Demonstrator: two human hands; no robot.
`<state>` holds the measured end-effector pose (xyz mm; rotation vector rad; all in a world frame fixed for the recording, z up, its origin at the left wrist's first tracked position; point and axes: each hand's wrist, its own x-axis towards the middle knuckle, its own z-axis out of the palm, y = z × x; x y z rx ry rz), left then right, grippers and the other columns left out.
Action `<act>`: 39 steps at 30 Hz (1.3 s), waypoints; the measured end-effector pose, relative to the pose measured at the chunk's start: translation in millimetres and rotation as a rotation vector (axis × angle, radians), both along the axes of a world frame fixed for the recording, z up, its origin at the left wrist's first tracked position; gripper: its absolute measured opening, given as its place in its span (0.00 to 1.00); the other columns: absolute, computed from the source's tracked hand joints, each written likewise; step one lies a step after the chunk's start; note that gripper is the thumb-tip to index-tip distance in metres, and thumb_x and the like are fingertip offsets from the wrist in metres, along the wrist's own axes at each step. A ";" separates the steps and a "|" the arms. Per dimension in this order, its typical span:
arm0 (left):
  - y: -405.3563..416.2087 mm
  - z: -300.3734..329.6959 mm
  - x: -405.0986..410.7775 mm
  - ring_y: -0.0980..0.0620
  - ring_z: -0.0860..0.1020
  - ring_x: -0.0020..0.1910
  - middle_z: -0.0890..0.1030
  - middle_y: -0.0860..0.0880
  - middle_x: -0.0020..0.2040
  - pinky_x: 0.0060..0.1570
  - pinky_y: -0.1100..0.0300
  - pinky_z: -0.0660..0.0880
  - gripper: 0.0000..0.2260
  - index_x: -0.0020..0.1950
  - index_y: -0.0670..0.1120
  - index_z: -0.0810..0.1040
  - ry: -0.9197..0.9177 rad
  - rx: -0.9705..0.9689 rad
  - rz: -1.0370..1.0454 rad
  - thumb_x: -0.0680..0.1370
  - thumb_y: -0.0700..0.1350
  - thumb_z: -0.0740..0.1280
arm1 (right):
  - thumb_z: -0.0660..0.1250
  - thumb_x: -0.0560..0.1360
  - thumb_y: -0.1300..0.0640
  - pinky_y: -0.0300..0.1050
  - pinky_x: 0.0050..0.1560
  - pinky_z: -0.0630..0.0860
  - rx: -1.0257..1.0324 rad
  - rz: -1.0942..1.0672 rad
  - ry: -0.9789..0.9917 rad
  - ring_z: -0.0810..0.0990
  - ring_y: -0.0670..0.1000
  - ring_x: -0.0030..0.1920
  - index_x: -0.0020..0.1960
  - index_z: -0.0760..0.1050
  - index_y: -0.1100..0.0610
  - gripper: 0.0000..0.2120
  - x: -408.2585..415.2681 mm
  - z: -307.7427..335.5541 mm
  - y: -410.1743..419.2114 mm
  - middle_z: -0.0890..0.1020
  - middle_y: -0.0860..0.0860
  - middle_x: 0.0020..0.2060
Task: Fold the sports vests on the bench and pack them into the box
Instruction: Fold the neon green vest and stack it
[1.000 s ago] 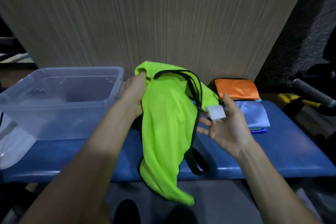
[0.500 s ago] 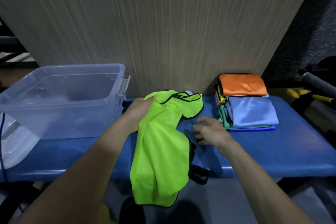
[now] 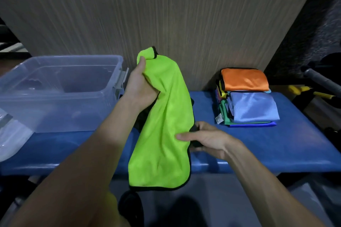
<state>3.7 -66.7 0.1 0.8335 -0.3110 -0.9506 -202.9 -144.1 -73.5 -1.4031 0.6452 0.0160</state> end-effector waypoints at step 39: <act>75.6 -69.7 -49.5 0.46 0.86 0.48 0.87 0.40 0.48 0.47 0.53 0.83 0.06 0.54 0.38 0.83 -0.757 0.464 -0.334 0.78 0.36 0.72 | 0.73 0.77 0.64 0.48 0.47 0.83 0.023 -0.211 -0.178 0.86 0.52 0.45 0.66 0.71 0.51 0.22 -3.9 1.5 29.8 0.86 0.54 0.47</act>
